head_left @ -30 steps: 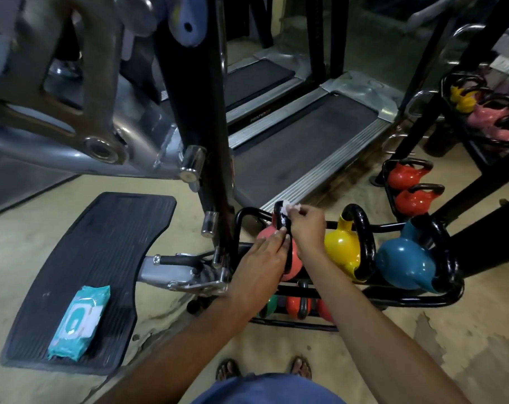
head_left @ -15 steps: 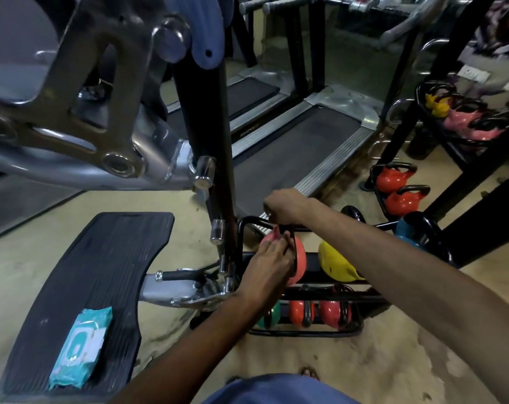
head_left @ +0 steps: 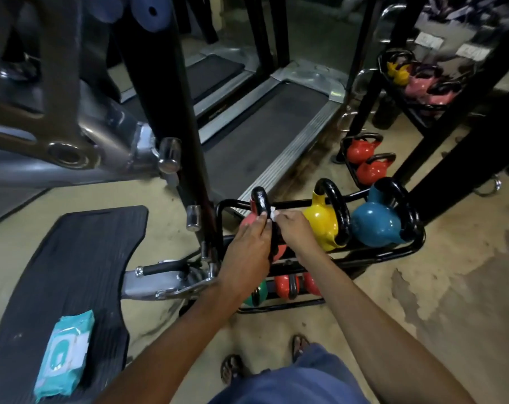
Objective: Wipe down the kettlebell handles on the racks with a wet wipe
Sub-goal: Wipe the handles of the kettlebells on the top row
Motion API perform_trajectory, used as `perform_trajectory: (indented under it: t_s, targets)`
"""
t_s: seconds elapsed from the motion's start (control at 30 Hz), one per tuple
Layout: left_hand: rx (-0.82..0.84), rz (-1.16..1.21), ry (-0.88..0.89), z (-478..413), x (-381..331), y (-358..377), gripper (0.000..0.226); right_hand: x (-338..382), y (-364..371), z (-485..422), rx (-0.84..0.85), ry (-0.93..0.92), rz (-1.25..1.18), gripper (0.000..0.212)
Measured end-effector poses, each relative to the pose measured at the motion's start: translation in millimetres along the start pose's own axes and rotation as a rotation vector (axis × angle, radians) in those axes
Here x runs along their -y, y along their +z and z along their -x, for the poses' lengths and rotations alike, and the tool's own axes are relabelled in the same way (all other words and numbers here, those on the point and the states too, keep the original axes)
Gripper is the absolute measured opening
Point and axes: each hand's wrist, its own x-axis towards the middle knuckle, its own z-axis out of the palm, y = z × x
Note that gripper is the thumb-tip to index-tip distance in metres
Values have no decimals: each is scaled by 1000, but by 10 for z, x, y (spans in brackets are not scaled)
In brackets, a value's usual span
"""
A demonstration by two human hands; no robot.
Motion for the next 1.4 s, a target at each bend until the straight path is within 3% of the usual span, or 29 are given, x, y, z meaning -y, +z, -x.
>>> perform_trajectory:
  t_s: [0.27,0.4,0.5,0.67,0.77,0.97,1.1,1.3,1.4]
  targets:
    - [-101,65,-41,-32,-362,-27,62,108,-757,-231,109,-306,136,54]
    - [-127,83,-30,-331,-665,80,56,254,-1262,-612,-20,-528,352,39]
    - [-112,153,-37,-632,-939,224,59,253,-1592,-997,-45,-598,432,31]
    - [-47,83,-51,-1127,-1285,481,78,127,-1759,-1537,104,-593,611,12]
    - [32,-4,-64,-1296,-1367,573,78,68,-1658,-1707,296,-497,825,22]
    - [201,23,-71,-1340,-1239,563,101,325,-1532,-1786,438,-314,1004,30]
    - [233,-5,-72,-1395,-1217,537,106,451,-1381,-1734,500,-376,1072,29]
    - [230,-44,-89,-1398,-1284,512,97,383,-1250,-1566,431,-579,1243,26]
    - [192,-42,-54,-1384,-1345,430,96,392,-1357,-1647,357,-423,1123,26]
